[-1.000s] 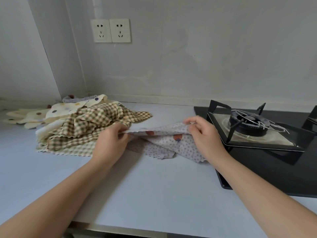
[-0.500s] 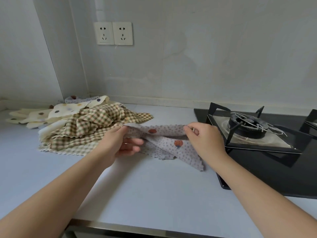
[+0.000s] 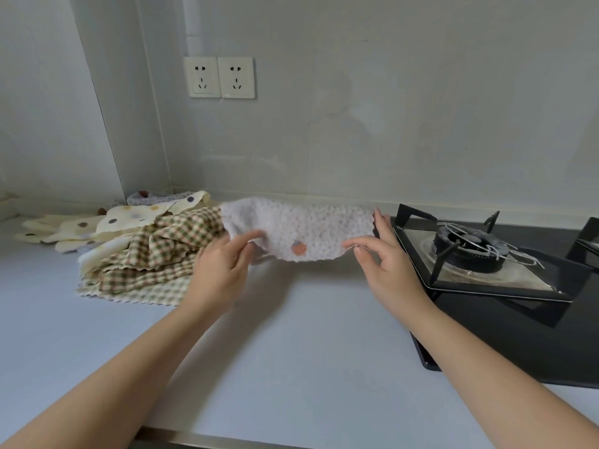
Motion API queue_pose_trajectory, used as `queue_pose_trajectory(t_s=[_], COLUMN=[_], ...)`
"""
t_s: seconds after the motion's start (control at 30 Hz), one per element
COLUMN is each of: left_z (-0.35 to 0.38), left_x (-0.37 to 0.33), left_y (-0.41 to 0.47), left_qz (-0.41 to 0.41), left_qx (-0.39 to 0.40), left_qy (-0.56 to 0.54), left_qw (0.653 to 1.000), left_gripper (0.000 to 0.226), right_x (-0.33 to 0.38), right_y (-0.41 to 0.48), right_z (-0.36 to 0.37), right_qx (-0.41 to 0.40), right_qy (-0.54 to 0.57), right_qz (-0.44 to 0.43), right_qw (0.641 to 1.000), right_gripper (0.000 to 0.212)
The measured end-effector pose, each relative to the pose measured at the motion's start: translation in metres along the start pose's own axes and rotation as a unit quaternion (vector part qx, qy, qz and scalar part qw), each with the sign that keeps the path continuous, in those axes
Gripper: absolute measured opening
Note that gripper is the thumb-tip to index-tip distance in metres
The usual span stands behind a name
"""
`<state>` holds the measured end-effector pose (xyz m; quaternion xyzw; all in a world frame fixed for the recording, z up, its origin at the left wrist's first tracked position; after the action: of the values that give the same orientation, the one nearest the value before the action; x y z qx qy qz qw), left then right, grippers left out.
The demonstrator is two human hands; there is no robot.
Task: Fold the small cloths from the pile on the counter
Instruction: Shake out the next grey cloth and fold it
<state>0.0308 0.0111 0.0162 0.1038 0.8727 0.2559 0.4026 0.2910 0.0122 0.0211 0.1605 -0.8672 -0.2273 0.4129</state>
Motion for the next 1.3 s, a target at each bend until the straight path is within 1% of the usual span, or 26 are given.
queue_pose_trajectory(t_s=[0.03,0.07,0.1,0.17,0.23,0.27,0.3,0.33,0.37,0.5,0.6,0.67,0.73,0.8,0.9,1.0,1.07,1.17,1.23,1.3], left_z=[-0.005,-0.009,-0.014,-0.021,-0.018,-0.014,-0.009,-0.001,0.003,0.008,0.013,0.012,0.007,0.006,0.006,0.007,0.011,0.021,0.024,0.028], left_x=[0.005,0.006,0.006,-0.003,-0.009,-0.007,-0.002,0.003,0.006,-0.002,0.003,0.007,0.007,0.005,0.002,-0.006,-0.010,-0.010,-0.009,-0.006], left_y=[-0.002,-0.003,-0.003,-0.001,0.001,0.001,-0.002,-0.005,-0.008,-0.009,-0.007,-0.006,-0.003,-0.003,-0.003,-0.005,-0.009,-0.012,-0.011,-0.010], left_qz=[-0.015,-0.024,-0.017,0.039,0.069,0.044,-0.001,-0.047,-0.069,-0.048,-0.098,-0.110,-0.075,-0.038,-0.006,0.021,0.027,0.027,0.025,0.022], left_qx=[-0.016,-0.029,-0.046,-0.066,-0.040,-0.012,0.024,0.057,0.077,0.124,0.151,0.149,0.130,0.120,0.089,0.051,0.037,0.068,0.099,0.135], left_qy=[0.054,0.103,0.135,0.133,0.067,0.004,-0.069,-0.133,-0.163,-0.085,-0.102,-0.092,-0.006,0.073,0.123,0.186,0.220,0.256,0.256,0.227], left_qw=[0.998,0.994,0.990,0.988,0.995,0.999,0.997,0.988,0.981,0.987,0.978,0.978,0.989,0.989,0.988,0.981,0.974,0.964,0.961,0.964], left_gripper=[0.028,0.029,0.031,0.024,0.022,0.025,0.029,0.034,0.038,0.042,0.045,0.044,0.041,0.041,0.040,0.032,0.028,0.031,0.028,0.020], right_x=[-0.004,-0.008,-0.009,-0.003,0.000,0.000,-0.001,-0.004,-0.007,-0.016,-0.021,-0.028,-0.037,-0.042,-0.039,-0.032,-0.029,-0.021,-0.012,-0.013], right_y=[0.001,0.001,0.001,0.000,-0.003,-0.004,-0.004,-0.004,-0.003,-0.001,-0.001,-0.002,-0.005,-0.008,-0.005,-0.003,-0.004,-0.007,-0.005,-0.004], right_z=[-0.001,-0.002,-0.002,-0.002,-0.002,-0.001,-0.001,0.000,0.000,0.001,0.002,0.004,0.009,0.012,0.006,0.000,0.001,0.005,0.005,0.014], right_qx=[-0.008,-0.007,-0.004,-0.001,0.014,0.024,0.032,0.037,0.040,0.040,0.064,0.090,0.121,0.134,0.102,0.062,0.055,0.055,0.051,0.096], right_qy=[-0.037,-0.070,-0.091,-0.087,-0.026,0.004,0.019,0.017,0.010,0.002,-0.004,-0.033,-0.083,-0.114,-0.171,-0.224,-0.257,-0.344,-0.387,-0.406], right_qz=[0.008,0.017,0.018,-0.002,0.003,0.020,0.037,0.050,0.059,0.090,0.120,0.141,0.158,0.165,0.143,0.113,0.101,0.079,0.049,0.025], right_qw=[0.999,0.997,0.996,0.996,1.000,0.999,0.999,0.998,0.997,0.995,0.991,0.985,0.976,0.971,0.970,0.966,0.960,0.934,0.919,0.908], right_gripper=[0.023,0.023,0.022,0.022,0.026,0.029,0.031,0.032,0.031,0.025,0.024,0.023,0.021,0.023,0.023,0.021,0.021,0.018,0.019,0.033])
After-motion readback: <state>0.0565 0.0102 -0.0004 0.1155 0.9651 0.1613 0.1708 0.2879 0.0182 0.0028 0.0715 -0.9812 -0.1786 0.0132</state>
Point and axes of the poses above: each hand's wrist, its own y-axis towards the middle knuckle, its own z-axis out of the palm, x = y × z, the point moved 9 cm from there along y, towards the middle knuckle, and after that the axes turned 7 degrees about -y, right-handed, at the moved point
